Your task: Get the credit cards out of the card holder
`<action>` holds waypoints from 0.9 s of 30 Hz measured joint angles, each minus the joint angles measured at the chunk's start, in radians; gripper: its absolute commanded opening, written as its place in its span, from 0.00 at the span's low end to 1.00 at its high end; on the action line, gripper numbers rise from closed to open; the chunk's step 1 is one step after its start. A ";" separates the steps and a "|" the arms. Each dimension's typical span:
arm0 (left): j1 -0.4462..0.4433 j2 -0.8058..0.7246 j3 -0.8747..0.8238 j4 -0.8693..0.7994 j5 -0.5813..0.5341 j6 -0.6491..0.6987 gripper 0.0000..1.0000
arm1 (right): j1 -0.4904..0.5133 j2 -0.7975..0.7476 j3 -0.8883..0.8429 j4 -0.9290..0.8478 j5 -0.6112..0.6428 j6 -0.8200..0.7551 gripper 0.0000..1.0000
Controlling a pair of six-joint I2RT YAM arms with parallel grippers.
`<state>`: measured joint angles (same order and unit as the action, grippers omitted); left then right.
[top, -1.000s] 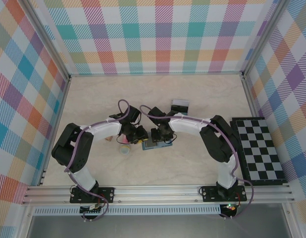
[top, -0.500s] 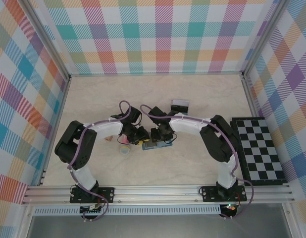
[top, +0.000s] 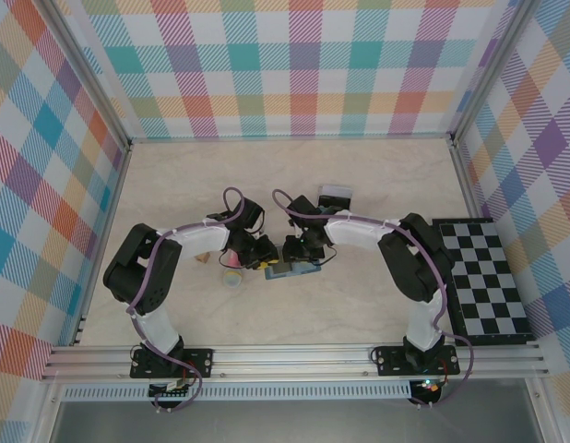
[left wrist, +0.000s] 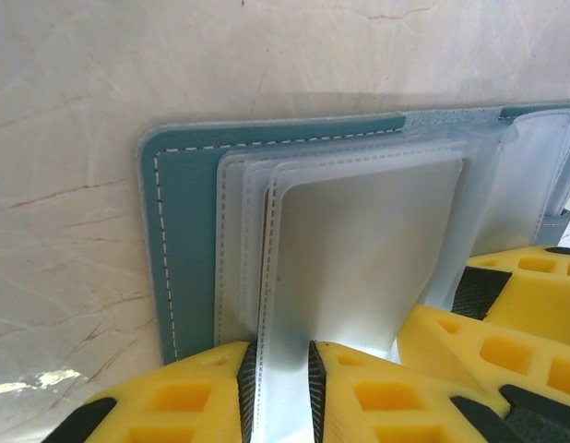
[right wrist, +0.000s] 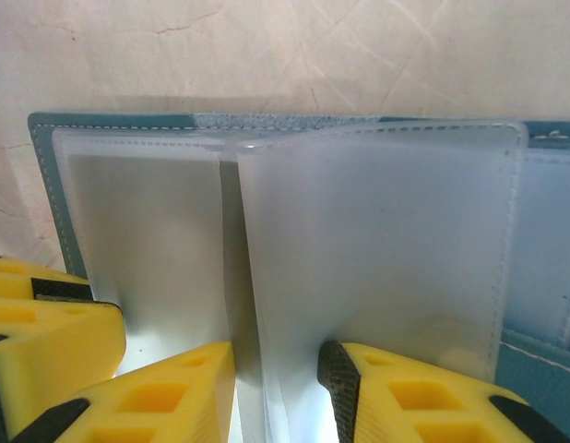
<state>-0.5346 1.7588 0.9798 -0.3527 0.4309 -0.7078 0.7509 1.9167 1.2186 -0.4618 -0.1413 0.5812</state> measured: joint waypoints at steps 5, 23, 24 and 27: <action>0.000 0.000 -0.001 0.021 0.006 0.002 0.22 | -0.010 -0.011 -0.020 0.026 -0.023 0.007 0.36; 0.007 -0.056 -0.027 0.116 0.050 0.026 0.01 | -0.029 -0.072 -0.083 0.062 -0.043 0.022 0.44; 0.007 -0.060 -0.027 0.116 0.049 0.029 0.00 | -0.031 -0.082 -0.091 0.062 -0.043 0.024 0.44; 0.013 -0.062 -0.025 0.089 0.035 0.046 0.00 | -0.039 -0.130 -0.108 0.058 -0.042 0.027 0.46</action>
<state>-0.5217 1.6966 0.9546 -0.2638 0.4660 -0.6621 0.7116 1.7866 1.1103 -0.4034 -0.1833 0.6079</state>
